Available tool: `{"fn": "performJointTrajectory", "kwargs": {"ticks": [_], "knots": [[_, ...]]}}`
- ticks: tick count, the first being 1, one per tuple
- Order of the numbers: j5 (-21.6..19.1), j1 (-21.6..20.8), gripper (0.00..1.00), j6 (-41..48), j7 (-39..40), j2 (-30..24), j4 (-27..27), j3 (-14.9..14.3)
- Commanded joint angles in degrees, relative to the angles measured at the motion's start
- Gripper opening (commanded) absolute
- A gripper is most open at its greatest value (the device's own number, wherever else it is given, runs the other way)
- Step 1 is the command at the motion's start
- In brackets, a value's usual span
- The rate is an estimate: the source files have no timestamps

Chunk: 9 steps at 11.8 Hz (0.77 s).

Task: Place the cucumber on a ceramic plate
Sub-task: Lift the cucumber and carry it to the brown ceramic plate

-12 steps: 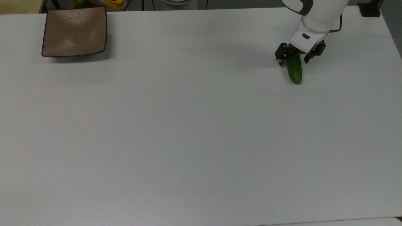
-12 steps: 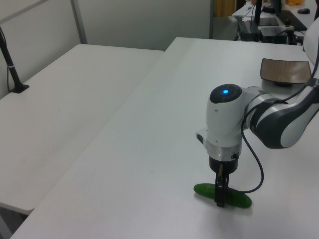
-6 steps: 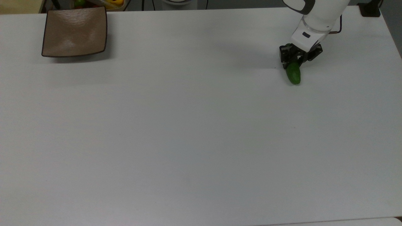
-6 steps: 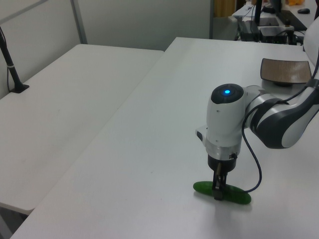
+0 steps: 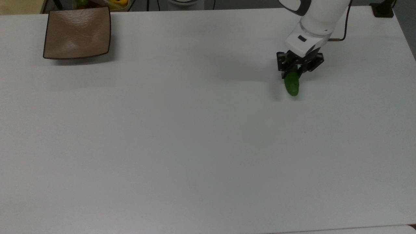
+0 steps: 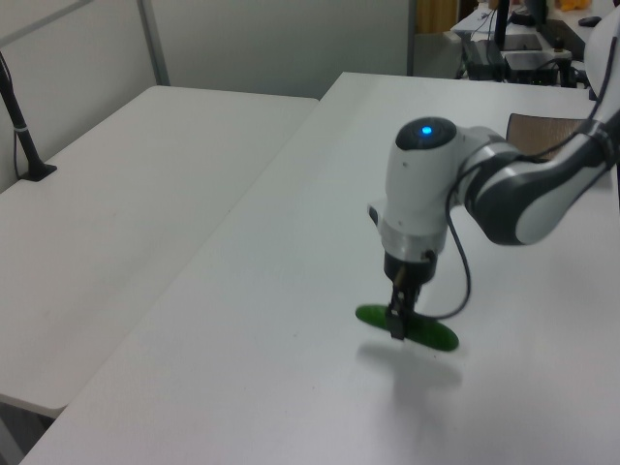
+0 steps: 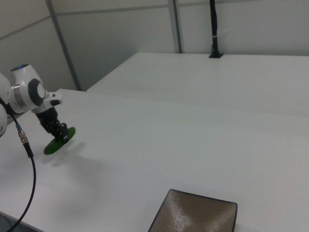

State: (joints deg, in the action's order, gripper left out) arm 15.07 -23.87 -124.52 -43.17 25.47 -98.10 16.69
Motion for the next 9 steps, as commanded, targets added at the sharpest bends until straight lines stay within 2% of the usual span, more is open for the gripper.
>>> {"fn": "performJointTrajectory", "kwargs": {"ticks": [1, 7, 9], "knots": [[2.6, 3.4, 0.29, 0.9, 1.1, -1.4, -0.4, -1.9], [1.5, 7.8, 0.29, 5.5, 18.3, -6.3, -2.0, -10.3], [-1.2, 9.3, 0.29, 8.5, 23.8, -9.2, -3.1, -12.3]]}}
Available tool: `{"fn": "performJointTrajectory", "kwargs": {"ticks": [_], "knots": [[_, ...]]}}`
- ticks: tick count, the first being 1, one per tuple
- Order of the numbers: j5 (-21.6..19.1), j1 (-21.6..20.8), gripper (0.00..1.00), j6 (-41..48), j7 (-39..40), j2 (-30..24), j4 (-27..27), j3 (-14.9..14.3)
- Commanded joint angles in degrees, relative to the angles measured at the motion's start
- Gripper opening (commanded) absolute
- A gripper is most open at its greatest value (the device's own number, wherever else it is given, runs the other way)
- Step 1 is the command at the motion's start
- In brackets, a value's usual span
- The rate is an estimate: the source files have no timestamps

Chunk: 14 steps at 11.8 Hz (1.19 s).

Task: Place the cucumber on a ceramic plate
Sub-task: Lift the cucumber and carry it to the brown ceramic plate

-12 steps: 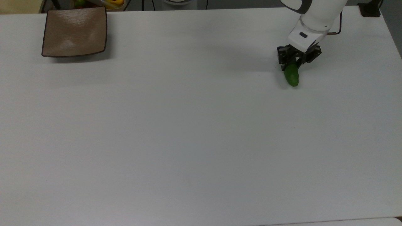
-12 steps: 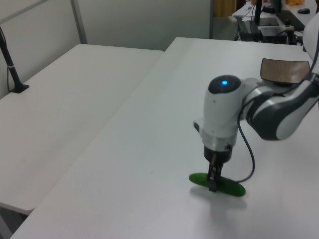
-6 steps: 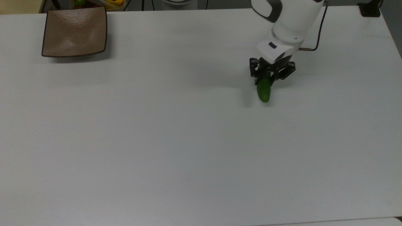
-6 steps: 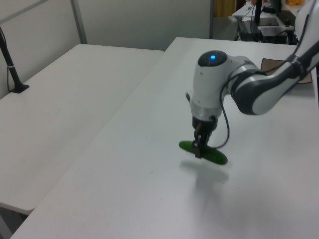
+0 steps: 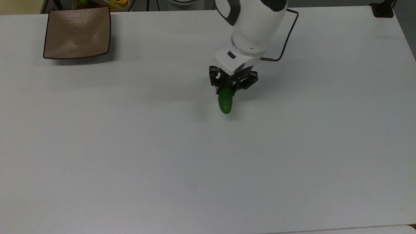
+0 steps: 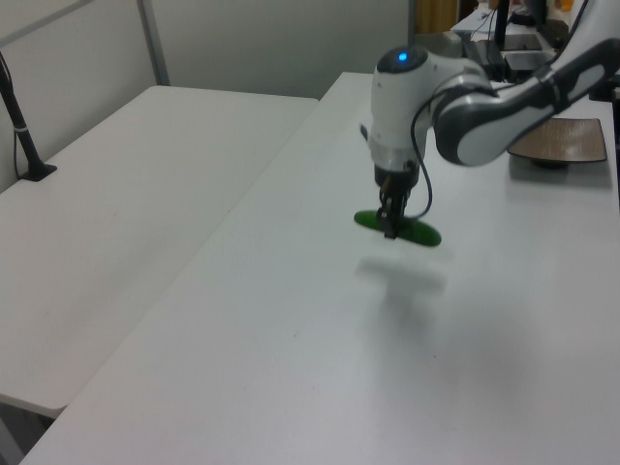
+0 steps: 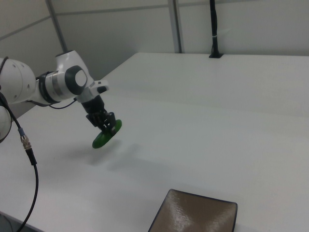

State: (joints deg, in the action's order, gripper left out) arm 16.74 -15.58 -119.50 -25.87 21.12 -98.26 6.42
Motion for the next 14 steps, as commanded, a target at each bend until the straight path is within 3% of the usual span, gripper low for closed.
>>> {"fn": "performJointTrajectory", "kwargs": {"ticks": [1, 3, 9, 14], "knots": [[-4.4, 1.5, 0.29, 6.1, 10.7, -6.5, -3.0, -3.3], [-6.8, 1.9, 0.29, 10.1, 16.7, -9.2, -3.3, -6.1], [-7.2, 6.0, 0.29, 14.6, 29.5, -17.9, -6.2, -12.3], [-7.2, 7.3, 0.29, 13.9, 45.5, -18.0, -7.0, -23.1]]}}
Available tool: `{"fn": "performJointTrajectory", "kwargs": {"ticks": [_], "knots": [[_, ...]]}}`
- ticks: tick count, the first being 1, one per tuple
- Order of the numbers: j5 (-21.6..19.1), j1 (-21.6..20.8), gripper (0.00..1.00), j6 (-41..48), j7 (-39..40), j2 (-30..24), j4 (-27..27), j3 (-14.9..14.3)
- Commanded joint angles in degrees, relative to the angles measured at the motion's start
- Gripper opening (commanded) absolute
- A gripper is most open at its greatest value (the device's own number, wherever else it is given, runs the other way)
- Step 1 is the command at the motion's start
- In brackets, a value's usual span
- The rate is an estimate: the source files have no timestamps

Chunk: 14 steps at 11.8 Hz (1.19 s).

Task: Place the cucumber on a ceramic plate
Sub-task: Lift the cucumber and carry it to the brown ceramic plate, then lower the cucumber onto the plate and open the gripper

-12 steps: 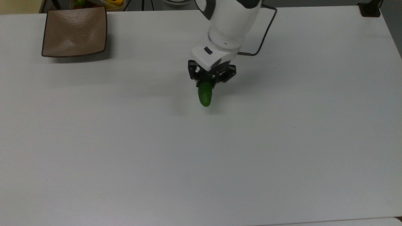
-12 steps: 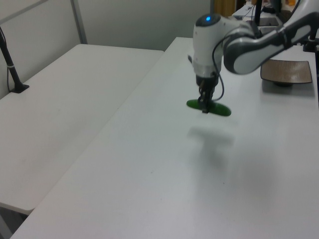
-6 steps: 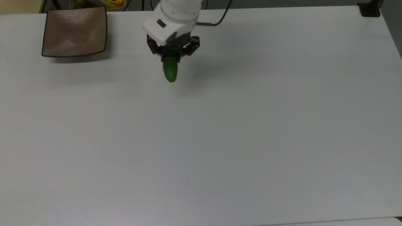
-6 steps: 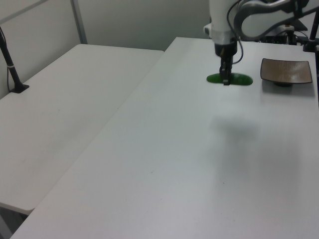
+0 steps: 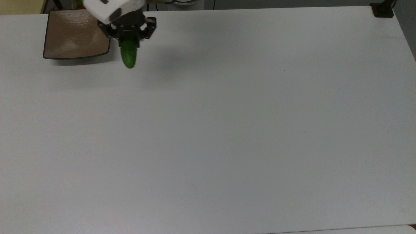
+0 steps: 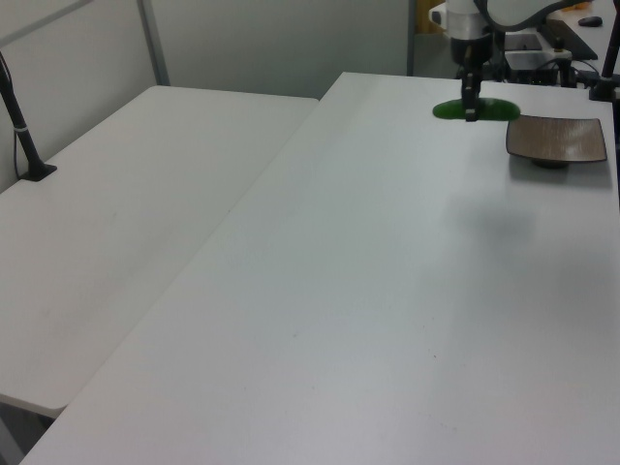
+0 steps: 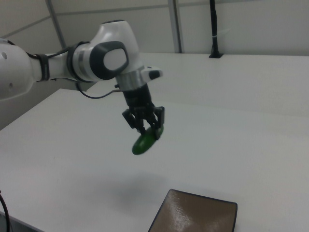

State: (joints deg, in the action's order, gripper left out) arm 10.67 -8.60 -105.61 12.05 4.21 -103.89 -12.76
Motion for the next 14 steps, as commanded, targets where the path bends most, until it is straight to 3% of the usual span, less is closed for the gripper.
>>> {"fn": "performJointTrajectory", "kwargs": {"ticks": [1, 4, 9, 12, 13, 14], "knots": [[-1.1, 0.8, 0.29, 0.0, 9.7, -1.0, -1.4, -5.2], [-1.1, 2.3, 0.29, -2.0, 16.1, -0.8, -4.8, -9.0], [-1.0, 8.2, 0.29, -10.8, 22.6, 2.1, -9.4, -9.8], [-0.9, 9.8, 0.29, -10.2, 25.3, 2.8, -11.1, -10.4], [-0.7, 9.8, 0.29, -10.2, 27.0, 2.8, -12.9, -12.0], [-0.7, 9.8, 0.36, -10.4, 28.8, 2.8, -13.9, -13.3]]}}
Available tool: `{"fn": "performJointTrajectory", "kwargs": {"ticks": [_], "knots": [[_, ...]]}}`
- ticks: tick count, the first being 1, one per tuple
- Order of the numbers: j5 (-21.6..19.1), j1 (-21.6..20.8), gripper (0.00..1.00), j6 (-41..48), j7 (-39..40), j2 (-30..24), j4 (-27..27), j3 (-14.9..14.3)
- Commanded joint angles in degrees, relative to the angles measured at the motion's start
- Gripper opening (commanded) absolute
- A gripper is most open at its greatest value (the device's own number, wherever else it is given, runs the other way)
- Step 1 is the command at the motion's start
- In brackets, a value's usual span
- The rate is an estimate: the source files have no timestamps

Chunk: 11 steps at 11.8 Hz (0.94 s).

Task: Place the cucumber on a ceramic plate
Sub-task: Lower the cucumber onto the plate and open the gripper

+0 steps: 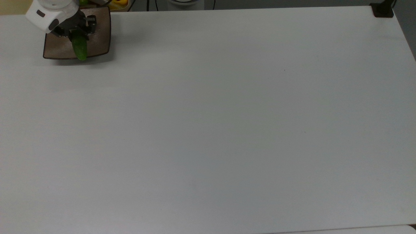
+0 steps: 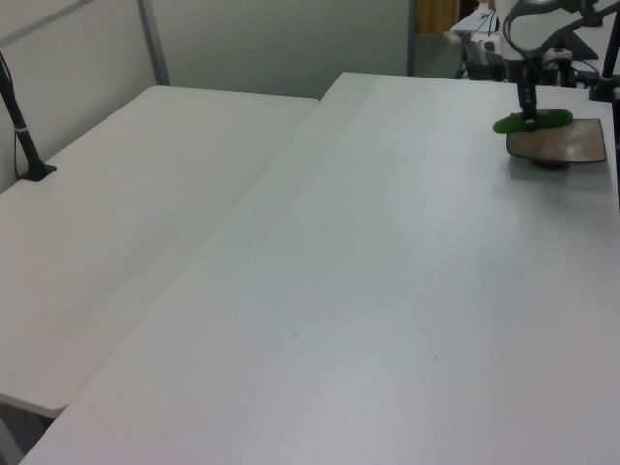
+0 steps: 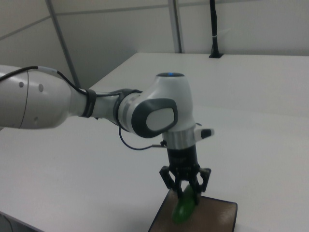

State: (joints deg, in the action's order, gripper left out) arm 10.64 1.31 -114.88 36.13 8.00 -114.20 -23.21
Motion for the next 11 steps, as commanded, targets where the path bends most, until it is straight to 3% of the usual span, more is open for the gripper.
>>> {"fn": "performJointTrajectory", "kwargs": {"ticks": [1, 2, 3, 7, 8, 11], "knots": [[-0.7, -0.1, 0.5, -0.9, 4.8, -1.0, -3.5, -3.1], [-0.7, -0.1, 0.86, -0.9, 4.9, -1.0, -3.6, -3.1], [-0.7, -0.2, 1.0, -0.8, 4.9, -0.9, -3.6, -3.1], [-1.1, -0.4, 1.0, -0.6, 4.1, -1.2, -3.2, -3.1], [-3.0, -0.4, 1.0, -0.6, 4.0, -1.9, -2.8, -3.2], [-18.4, -0.4, 1.0, -0.6, 1.9, -4.7, -1.2, -5.9]]}}
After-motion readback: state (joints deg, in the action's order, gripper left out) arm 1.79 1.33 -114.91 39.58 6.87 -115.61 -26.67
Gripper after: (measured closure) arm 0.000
